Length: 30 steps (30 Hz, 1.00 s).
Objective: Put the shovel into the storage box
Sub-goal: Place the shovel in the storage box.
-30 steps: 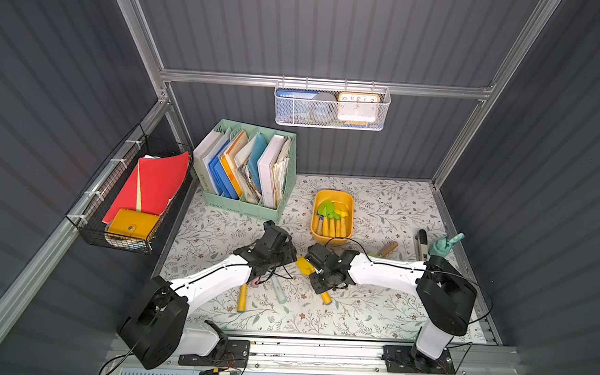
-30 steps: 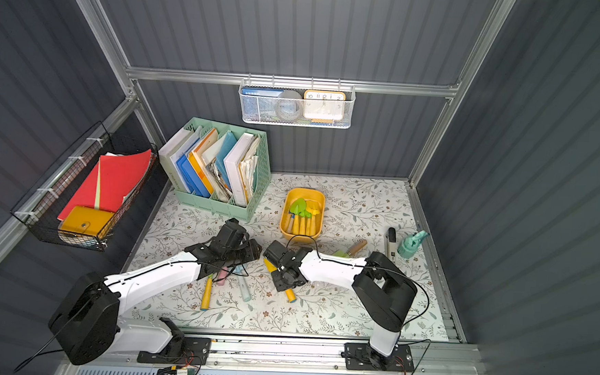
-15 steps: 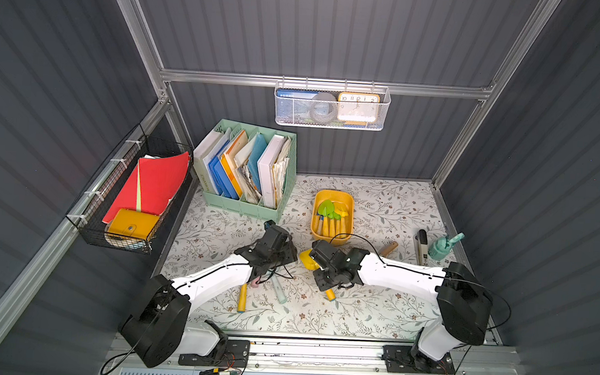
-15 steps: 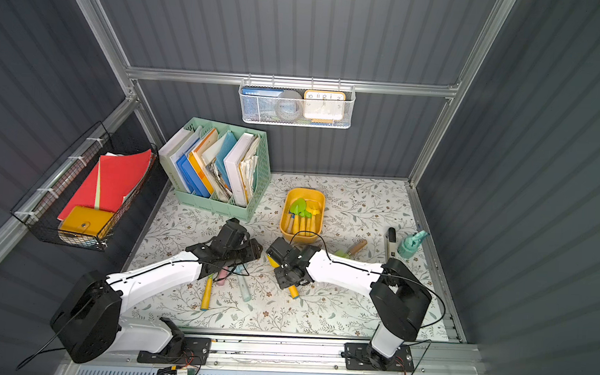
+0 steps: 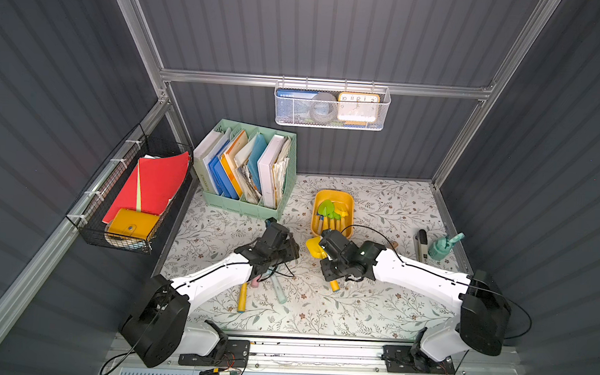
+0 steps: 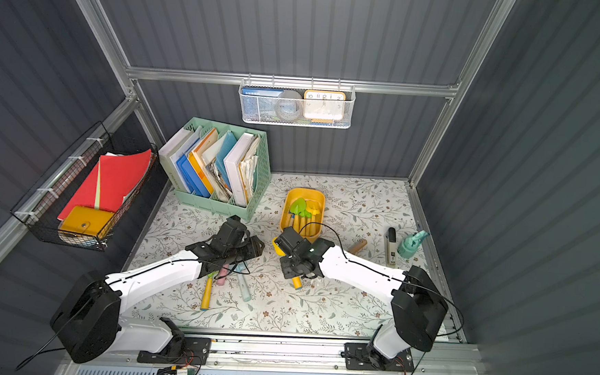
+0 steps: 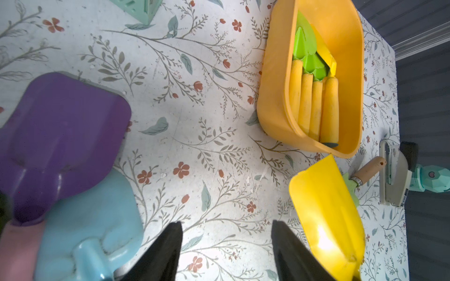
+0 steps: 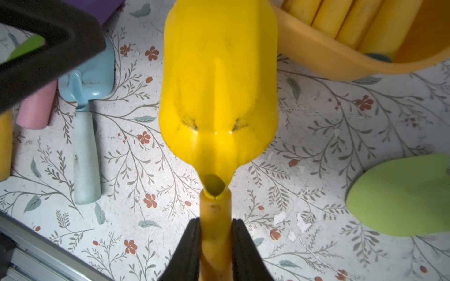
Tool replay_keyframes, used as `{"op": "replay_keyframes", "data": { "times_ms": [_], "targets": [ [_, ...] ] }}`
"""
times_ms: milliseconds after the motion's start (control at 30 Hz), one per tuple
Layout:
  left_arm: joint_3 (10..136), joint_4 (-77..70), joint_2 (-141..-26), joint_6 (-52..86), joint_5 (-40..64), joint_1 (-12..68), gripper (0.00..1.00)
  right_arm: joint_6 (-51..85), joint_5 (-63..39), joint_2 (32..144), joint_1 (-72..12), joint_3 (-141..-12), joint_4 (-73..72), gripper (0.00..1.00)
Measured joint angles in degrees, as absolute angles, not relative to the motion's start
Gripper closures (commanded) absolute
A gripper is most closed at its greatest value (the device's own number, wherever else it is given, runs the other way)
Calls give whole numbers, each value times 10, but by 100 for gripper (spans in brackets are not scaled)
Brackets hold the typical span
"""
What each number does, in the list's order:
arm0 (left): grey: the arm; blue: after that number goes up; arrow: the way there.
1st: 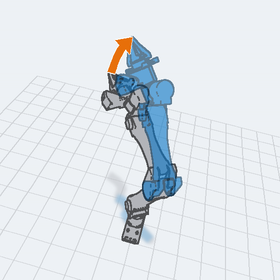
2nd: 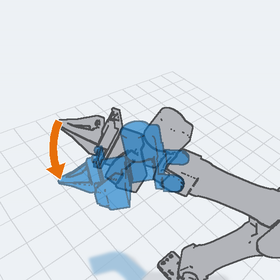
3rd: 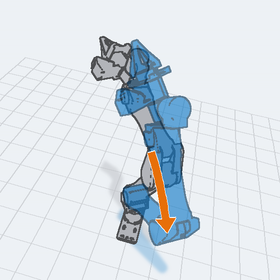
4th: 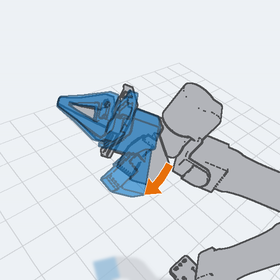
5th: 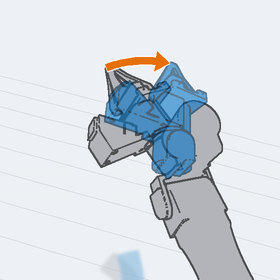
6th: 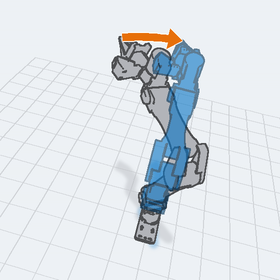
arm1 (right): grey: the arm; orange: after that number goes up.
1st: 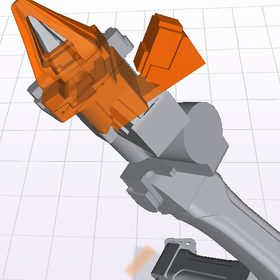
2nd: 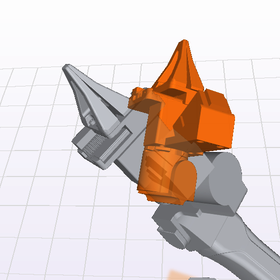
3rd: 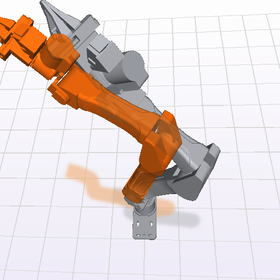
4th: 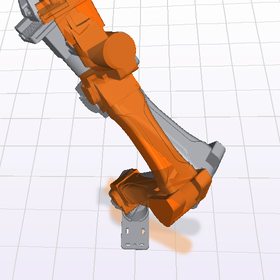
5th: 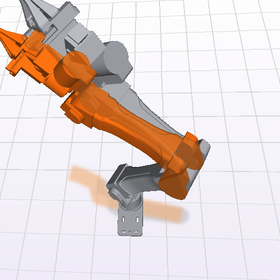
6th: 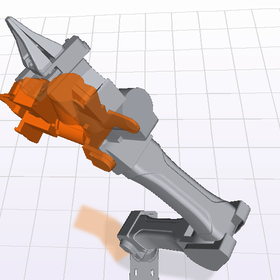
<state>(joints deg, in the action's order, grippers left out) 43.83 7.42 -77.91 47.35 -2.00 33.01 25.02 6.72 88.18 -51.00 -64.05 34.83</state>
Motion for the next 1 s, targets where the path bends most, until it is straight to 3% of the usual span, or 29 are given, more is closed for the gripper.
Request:
{"op": "replay_keyframes", "data": {
  "times_ms": [467, 1000],
  "targets": [
    [438, 60, -779, 474, -12, 330, 36, 292, 73, 887, -389, -712, 366, 90],
    [439, 53, -795, 474, -1, 330, 36, 311, 55, 1107, -297, -939, 370, 90]
  ]
}}
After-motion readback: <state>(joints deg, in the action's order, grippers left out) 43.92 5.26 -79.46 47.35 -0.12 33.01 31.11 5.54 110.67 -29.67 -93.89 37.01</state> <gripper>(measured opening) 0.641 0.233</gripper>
